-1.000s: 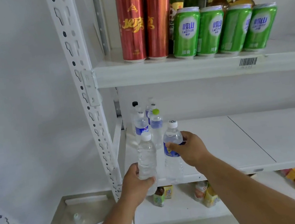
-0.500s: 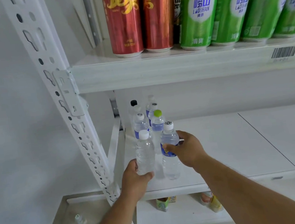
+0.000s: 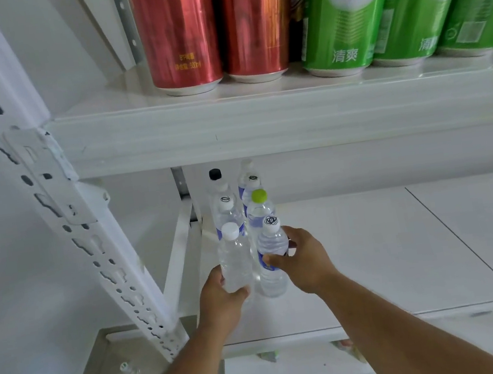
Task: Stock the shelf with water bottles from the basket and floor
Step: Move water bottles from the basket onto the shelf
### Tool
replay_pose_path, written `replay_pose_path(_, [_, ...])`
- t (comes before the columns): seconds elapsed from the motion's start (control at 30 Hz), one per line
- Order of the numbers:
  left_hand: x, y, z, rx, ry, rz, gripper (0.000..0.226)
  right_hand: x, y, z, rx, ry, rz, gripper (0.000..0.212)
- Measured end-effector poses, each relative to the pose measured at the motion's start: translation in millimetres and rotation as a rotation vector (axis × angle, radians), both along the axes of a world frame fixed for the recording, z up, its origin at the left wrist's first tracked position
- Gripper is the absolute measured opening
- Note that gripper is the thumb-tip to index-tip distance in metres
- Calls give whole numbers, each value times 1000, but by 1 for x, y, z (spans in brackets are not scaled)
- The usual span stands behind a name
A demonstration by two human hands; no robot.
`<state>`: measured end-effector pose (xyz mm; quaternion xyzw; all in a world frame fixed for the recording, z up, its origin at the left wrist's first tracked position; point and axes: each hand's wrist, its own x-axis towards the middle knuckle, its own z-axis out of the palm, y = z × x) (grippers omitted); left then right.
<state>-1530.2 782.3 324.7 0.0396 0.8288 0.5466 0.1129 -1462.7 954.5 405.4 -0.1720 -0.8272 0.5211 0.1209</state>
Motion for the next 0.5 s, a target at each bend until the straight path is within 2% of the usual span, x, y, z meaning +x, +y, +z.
replay_pose_path(0.2, [-16, 2, -8, -13, -15, -3, 58, -13, 4, -5, 10, -3, 16, 34])
replay_pose_path(0.5, [-26, 5, -10, -48, -2, -14, 52, -23, 15, -12, 47, -11, 47, 44])
